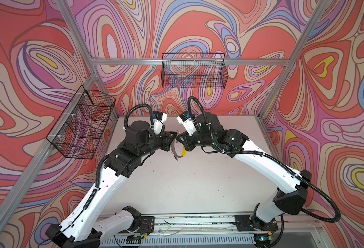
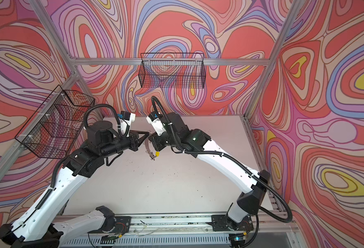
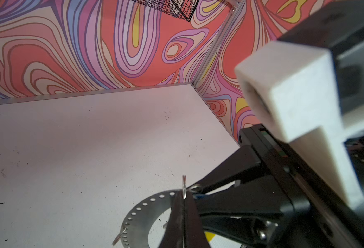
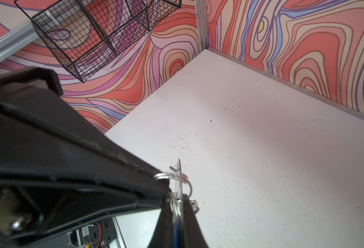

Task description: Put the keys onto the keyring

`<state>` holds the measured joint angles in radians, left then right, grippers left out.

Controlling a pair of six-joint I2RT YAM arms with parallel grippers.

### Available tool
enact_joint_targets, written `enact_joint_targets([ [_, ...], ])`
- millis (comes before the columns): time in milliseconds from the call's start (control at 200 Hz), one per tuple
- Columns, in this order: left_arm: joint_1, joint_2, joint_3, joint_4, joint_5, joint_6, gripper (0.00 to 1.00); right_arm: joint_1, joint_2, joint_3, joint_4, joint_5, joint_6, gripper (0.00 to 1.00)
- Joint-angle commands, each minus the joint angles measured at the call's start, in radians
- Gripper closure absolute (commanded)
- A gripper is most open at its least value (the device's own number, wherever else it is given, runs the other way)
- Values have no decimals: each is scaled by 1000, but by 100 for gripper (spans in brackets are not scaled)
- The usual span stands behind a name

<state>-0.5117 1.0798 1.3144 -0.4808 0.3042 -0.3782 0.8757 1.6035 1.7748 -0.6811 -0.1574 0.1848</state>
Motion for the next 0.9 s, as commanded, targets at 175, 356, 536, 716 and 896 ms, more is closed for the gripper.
enact_joint_targets([
  [175, 1, 35, 129, -164, 21, 13, 100, 0, -11, -26, 36, 96, -35, 100],
  [356, 95, 112, 298, -419, 210, 49, 100, 3, -29, -88, 53, 346, -156, 100],
  [536, 216, 129, 284, -493, 412, 54, 100, 2, -62, -164, 144, 484, -257, 100],
  [716, 223, 154, 249, -545, 486, 101, 100, 2, -56, -141, 96, 479, -344, 100],
  [896, 223, 223, 301, -651, 518, 175, 100, 5, -54, -161, 24, 295, -357, 68],
])
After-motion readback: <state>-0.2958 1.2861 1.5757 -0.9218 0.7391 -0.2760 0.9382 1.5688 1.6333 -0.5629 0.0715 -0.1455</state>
